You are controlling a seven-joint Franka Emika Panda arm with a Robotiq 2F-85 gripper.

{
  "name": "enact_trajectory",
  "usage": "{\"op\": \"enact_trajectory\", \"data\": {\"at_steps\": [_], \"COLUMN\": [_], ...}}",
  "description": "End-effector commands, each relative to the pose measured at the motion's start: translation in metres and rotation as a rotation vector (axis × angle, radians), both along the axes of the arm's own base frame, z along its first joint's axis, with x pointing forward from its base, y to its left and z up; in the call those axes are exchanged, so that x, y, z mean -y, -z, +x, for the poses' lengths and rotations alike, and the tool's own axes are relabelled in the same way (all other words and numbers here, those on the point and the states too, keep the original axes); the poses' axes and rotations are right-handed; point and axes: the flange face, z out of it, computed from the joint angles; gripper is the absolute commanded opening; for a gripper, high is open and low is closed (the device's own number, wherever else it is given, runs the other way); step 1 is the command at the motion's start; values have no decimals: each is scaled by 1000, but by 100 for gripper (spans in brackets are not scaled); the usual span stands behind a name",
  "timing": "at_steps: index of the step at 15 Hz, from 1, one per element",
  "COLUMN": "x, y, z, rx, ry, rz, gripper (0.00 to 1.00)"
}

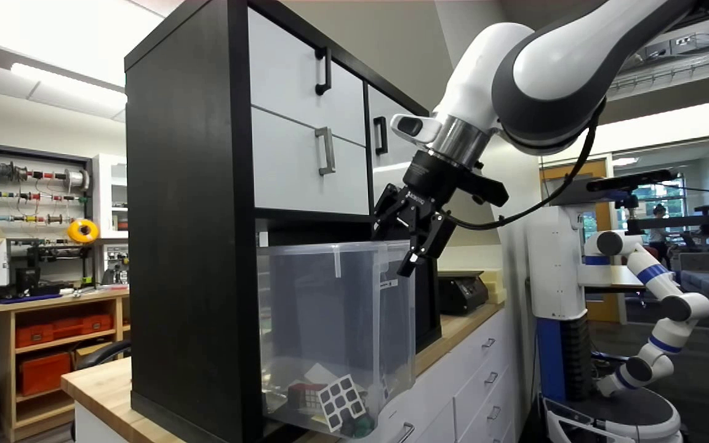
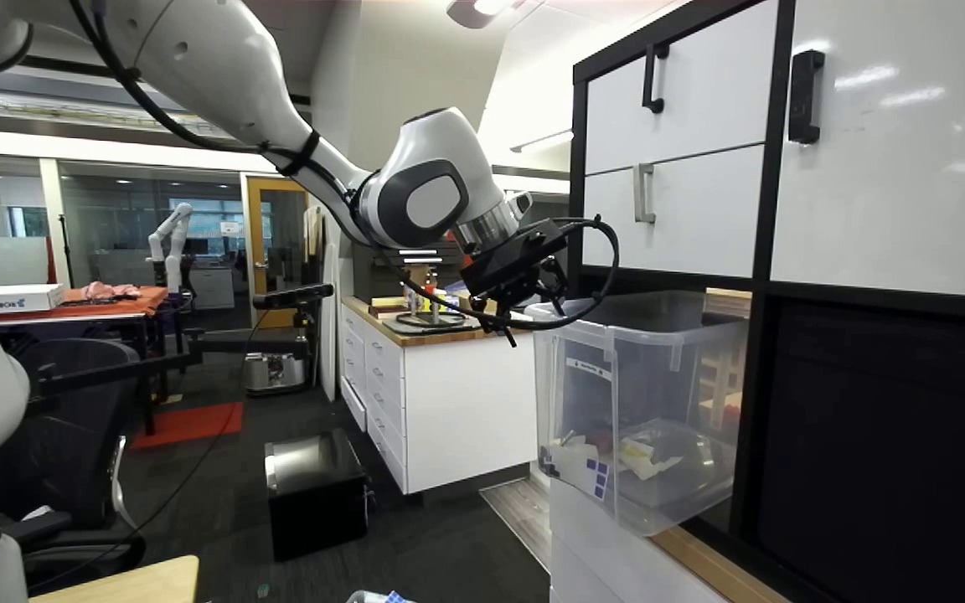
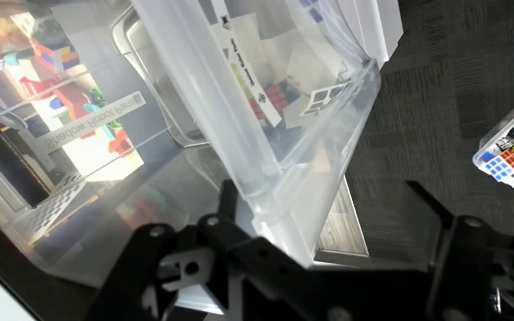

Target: Pull out the storage bucket slightly under the drawers

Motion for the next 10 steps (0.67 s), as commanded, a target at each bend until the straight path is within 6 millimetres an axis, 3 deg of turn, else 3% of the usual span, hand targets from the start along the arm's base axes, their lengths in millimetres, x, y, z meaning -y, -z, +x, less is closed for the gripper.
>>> {"op": "enact_trajectory", "data": {"at_steps": [1, 6, 10], "x": [-2, -7, -8], "y": [-9, -18, -43], "z": [-13, -10, -10], "rx": [31, 29, 37], "ry": [25, 103, 229], "rz": [14, 48, 101], "gripper": [100, 100, 100]}}
